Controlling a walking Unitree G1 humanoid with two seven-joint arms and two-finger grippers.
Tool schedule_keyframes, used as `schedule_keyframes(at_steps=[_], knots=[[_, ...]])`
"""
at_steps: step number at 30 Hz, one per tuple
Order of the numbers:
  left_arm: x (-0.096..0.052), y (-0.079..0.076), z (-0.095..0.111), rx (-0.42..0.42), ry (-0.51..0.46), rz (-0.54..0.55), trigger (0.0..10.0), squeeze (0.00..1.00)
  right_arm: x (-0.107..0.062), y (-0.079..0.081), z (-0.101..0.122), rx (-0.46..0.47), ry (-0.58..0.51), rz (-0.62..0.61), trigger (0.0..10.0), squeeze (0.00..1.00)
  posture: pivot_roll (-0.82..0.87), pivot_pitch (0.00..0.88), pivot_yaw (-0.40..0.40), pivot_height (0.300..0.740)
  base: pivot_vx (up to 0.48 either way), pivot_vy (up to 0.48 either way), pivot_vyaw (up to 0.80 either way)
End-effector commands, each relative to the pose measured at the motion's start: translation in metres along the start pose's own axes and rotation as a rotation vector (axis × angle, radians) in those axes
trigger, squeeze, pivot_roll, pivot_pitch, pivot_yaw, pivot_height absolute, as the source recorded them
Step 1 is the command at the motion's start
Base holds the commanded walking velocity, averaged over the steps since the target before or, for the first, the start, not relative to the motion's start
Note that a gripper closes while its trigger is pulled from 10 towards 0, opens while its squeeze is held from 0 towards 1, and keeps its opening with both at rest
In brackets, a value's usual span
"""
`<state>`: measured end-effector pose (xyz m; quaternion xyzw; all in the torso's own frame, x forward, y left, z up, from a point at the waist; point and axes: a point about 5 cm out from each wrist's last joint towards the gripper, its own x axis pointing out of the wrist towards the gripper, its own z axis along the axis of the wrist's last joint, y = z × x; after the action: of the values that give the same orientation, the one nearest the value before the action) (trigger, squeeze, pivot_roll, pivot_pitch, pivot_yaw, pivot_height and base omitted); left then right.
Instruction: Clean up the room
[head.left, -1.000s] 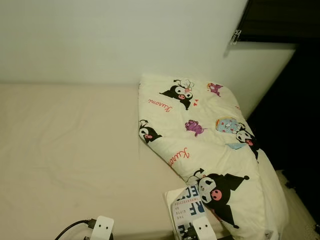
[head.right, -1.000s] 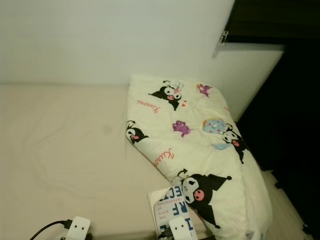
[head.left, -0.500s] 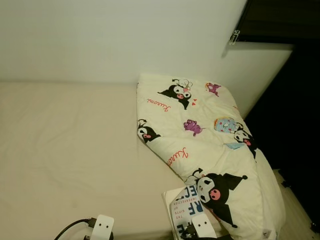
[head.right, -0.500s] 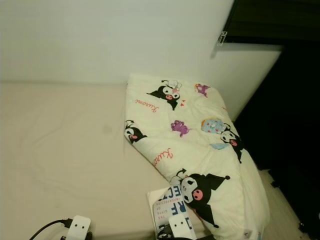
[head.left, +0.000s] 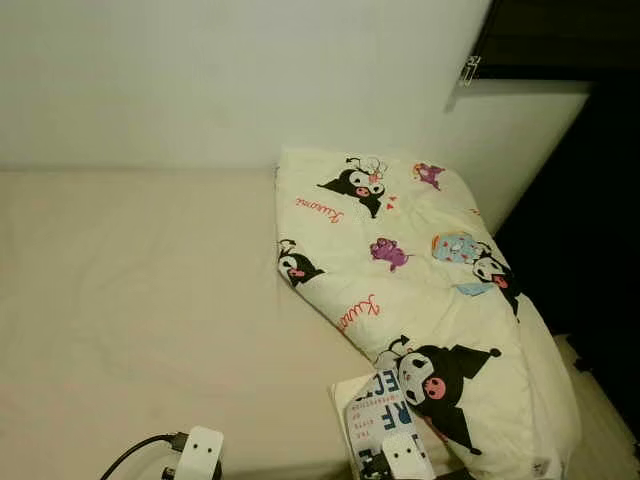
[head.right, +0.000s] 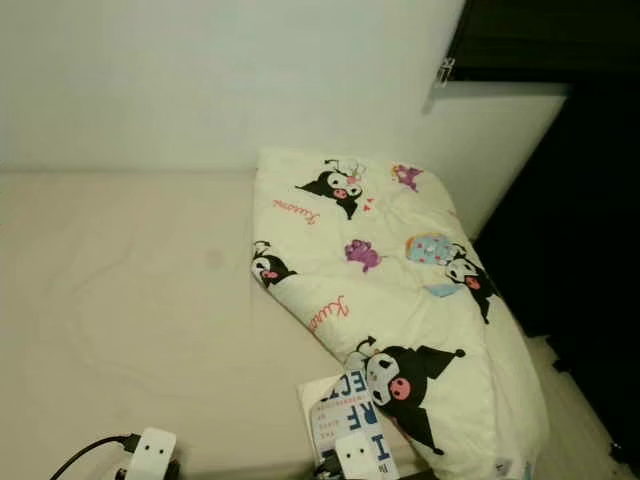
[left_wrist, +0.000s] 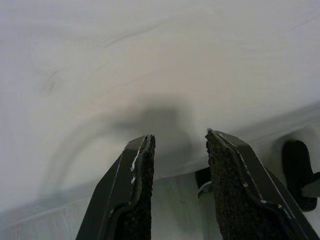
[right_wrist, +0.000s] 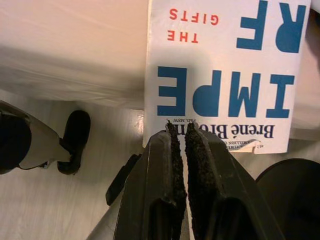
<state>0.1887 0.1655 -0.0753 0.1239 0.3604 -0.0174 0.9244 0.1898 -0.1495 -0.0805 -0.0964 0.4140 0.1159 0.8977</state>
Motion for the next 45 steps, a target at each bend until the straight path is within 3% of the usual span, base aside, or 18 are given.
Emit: schedule_keyframes(at_steps=[1,17,23,28,31,32,34,35,37,42,45], knots=[[-0.001,0.0,-0.006,0.013,0.031,-0.009,10.0,0.0,-0.002,-0.001,-0.007,0.025,0.026,-0.011,10.0,0.0,0.08,0.0,0.024,0.74,0.0,0.0,0.0],[-0.002,0.017,-0.006,0.06,0.014,0.011,10.0,0.0,0.0,0.012,-0.007,0.054,0.029,0.002,10.0,0.0,0.14,0.0,0.058,0.74,0.0,0.0,0.0],[0.0,0.024,0.002,0.055,-0.027,0.03,10.0,0.0,-0.001,0.005,-0.006,0.097,0.018,-0.042,10.0,0.0,0.15,0.0,0.087,0.74,0.0,0.0,0.0],[-0.001,0.032,0.005,0.072,-0.07,0.044,10.0,0.0,-0.001,-0.005,0.0,0.148,-0.027,-0.084,10.0,0.0,0.11,0.0,0.066,0.74,0.0,0.0,0.0],[-0.011,0.053,0.008,0.043,-0.174,0.122,10.0,0.0,-0.005,-0.025,0.016,0.191,-0.185,-0.079,10.0,0.0,0.05,0.0,0.044,0.74,0.0,0.0,0.0],[-0.011,0.053,0.008,0.043,-0.174,0.122,10.0,0.0,-0.005,-0.025,0.016,0.191,-0.185,-0.079,10.0,0.0,0.05,0.0,0.044,0.74,0.0,0.0,0.0],[-0.02,0.067,0.015,-0.036,-0.243,0.195,10.0,0.0,-0.011,-0.035,0.024,0.185,-0.279,-0.069,10.0,0.0,0.05,0.0,0.028,0.74,0.0,0.0,0.0],[-0.02,0.067,0.015,-0.036,-0.243,0.195,10.0,0.0,-0.011,-0.035,0.024,0.185,-0.279,-0.069,10.0,0.0,0.05,0.0,0.028,0.74,0.0,0.0,0.0],[-0.03,0.075,0.033,-0.104,-0.333,0.241,10.0,0.0,-0.021,-0.044,0.034,0.19,-0.389,-0.088,10.0,0.0,0.04,0.0,0.016,0.74,0.0,0.0,0.0],[-0.039,0.077,0.049,-0.121,-0.402,0.246,10.0,0.0,-0.033,-0.045,0.044,0.186,-0.476,-0.097,10.0,0.0,0.04,0.0,0.011,0.74,0.0,0.0,0.0],[-0.042,0.073,0.059,-0.077,-0.442,0.215,10.0,0.0,-0.044,-0.041,0.051,0.191,-0.534,-0.127,10.0,0.0,0.01,0.0,0.013,0.74,0.0,0.0,0.0]])
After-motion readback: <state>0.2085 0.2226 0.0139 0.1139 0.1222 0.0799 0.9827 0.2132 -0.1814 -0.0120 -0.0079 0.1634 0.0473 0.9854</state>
